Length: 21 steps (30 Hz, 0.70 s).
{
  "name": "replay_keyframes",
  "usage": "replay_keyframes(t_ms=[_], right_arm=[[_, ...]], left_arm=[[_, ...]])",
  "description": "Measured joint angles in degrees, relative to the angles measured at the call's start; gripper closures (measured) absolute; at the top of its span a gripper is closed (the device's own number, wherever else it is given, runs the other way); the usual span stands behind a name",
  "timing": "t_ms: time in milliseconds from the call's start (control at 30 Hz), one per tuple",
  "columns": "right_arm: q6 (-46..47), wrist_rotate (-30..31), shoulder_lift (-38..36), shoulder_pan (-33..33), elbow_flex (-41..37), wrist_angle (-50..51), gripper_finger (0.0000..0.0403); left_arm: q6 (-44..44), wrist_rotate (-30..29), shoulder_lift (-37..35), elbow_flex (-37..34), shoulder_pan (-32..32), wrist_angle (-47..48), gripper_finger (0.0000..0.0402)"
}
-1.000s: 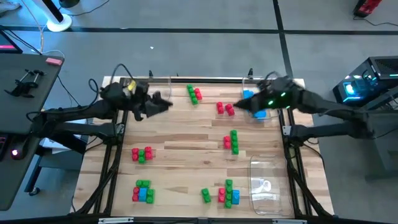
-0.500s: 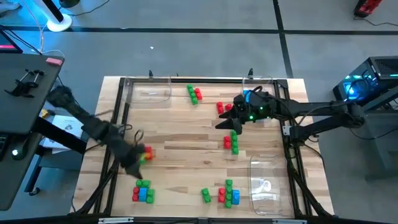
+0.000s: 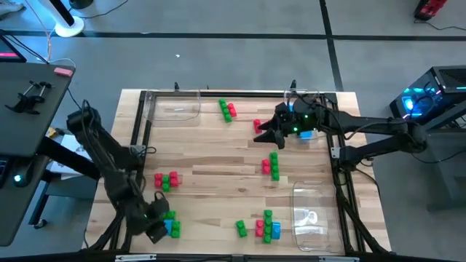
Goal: Sort blocks
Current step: Put the blue game piece into the top right transparent bin
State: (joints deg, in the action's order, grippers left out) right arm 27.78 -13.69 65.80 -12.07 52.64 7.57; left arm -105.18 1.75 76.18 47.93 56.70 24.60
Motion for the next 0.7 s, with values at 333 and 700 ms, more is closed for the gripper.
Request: replay_keyframes(t_ms=[333, 700], right_arm=[[-2.4, -0.4, 0.0, -2.6, 0.0, 0.0, 0.0179], [-2.2, -1.8, 0.0, -3.0, 0.0, 0.4, 0.0179]], left_arm=[[14.3, 9.0, 12.5, 4.3, -2.0, 7.6, 0.0401], [29.9, 6.9, 13.1, 4.3, -12.4, 11.5, 0.0401]])
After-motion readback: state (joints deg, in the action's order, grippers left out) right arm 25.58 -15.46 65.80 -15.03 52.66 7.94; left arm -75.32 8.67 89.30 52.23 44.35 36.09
